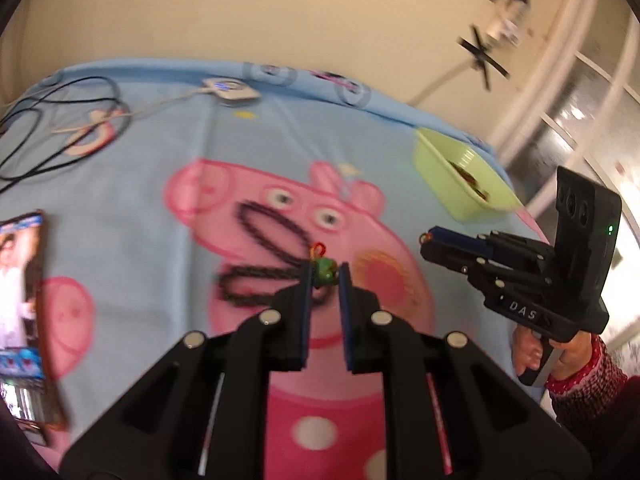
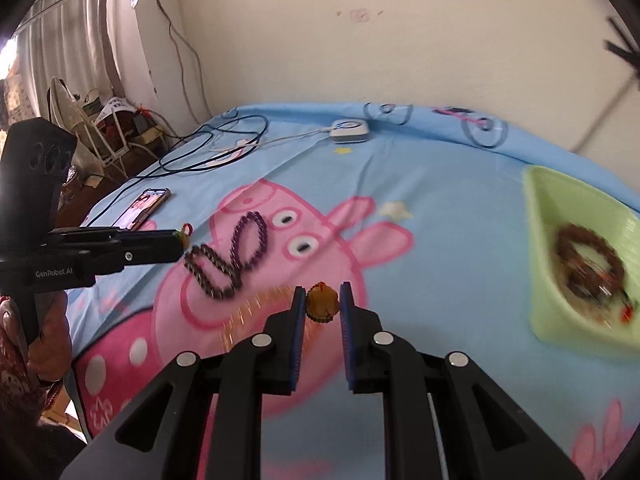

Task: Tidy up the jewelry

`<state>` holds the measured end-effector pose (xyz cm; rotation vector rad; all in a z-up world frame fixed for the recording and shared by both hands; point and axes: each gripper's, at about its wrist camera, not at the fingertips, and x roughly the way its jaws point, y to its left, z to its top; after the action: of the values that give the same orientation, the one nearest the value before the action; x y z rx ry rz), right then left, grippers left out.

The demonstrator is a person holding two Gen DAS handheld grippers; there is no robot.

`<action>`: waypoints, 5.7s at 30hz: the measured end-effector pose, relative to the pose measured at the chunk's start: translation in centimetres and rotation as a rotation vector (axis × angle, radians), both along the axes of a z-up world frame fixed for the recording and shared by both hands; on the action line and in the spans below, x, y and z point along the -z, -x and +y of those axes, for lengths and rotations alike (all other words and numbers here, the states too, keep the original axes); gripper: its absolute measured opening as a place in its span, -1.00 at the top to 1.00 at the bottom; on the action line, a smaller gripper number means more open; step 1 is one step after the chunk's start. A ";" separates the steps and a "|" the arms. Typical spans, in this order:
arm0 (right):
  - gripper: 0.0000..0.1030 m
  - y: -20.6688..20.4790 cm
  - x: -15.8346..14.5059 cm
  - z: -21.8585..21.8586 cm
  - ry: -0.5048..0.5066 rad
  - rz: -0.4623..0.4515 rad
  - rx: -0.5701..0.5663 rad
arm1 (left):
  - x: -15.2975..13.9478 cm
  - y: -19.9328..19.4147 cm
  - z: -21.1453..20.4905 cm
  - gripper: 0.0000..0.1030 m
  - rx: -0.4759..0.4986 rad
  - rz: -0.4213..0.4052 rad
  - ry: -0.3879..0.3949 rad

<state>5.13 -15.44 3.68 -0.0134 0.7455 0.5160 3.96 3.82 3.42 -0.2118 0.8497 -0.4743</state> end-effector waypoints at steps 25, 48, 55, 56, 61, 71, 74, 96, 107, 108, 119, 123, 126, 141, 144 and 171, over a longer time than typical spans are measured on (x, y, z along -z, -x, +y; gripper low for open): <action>0.10 7.0 2.5 -8.1 0.039 0.071 0.140 | 2.0 2.1 -13.7 -0.20 0.250 -0.004 -0.204; 0.34 5.8 2.6 -7.2 0.101 0.061 0.163 | 1.9 2.3 -14.0 0.20 0.224 -0.022 -0.211; 0.34 5.8 2.7 -7.6 0.095 0.062 0.138 | 1.9 2.7 -13.7 0.18 0.261 -0.020 -0.219; 0.34 5.9 2.7 -7.6 0.102 0.060 0.132 | 1.9 2.7 -13.6 0.18 0.261 -0.019 -0.217; 0.34 5.7 2.7 -7.3 0.123 0.051 0.106 | 1.9 2.7 -14.0 0.21 0.261 -0.029 -0.237; 1.00 5.8 2.5 -7.4 0.089 0.049 0.078 | 1.4 1.6 -14.2 0.75 0.302 0.026 -0.167; 1.00 5.9 1.6 -8.8 0.008 0.030 0.097 | 0.1 0.3 -14.4 0.75 0.311 0.033 -0.114; 0.57 0.5 -1.2 -21.5 -0.252 -0.129 0.502 | -5.3 -12.3 -22.1 0.47 0.327 0.080 0.062; 0.57 4.9 0.7 -15.7 -0.389 -0.021 0.367 | -5.1 -6.3 -4.8 0.47 0.008 -0.014 0.027; 0.57 4.8 1.0 -14.9 -0.386 0.000 0.352 | -4.4 -5.5 -3.2 0.47 -0.033 -0.003 0.010; 0.57 3.5 1.8 -5.4 -0.222 0.103 0.171 | 0.4 0.8 1.9 0.47 -0.086 0.060 -0.042; 0.66 2.6 1.4 -2.6 -0.142 0.093 0.109 | 0.3 0.9 -0.3 0.47 -0.006 0.073 -0.014; 0.78 1.4 1.0 -0.9 -0.098 0.080 0.070 | 0.4 0.2 -2.4 0.35 0.028 0.087 -0.012; 1.00 -0.1 2.2 0.5 0.029 0.111 -0.029 | 2.5 -0.9 -5.7 0.87 0.032 0.162 -0.056; 1.00 2.0 2.1 -2.5 -0.035 0.111 0.039 | 2.4 -0.8 -7.8 0.87 0.096 0.174 -0.041; 1.00 -5.4 -1.3 -20.4 -0.131 -0.060 0.515 | -3.9 -17.2 -26.0 0.86 0.182 0.015 -0.166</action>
<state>10.51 -35.86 5.00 0.2778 0.6243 0.0709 21.13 -22.21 7.31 0.0149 0.9225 -0.5692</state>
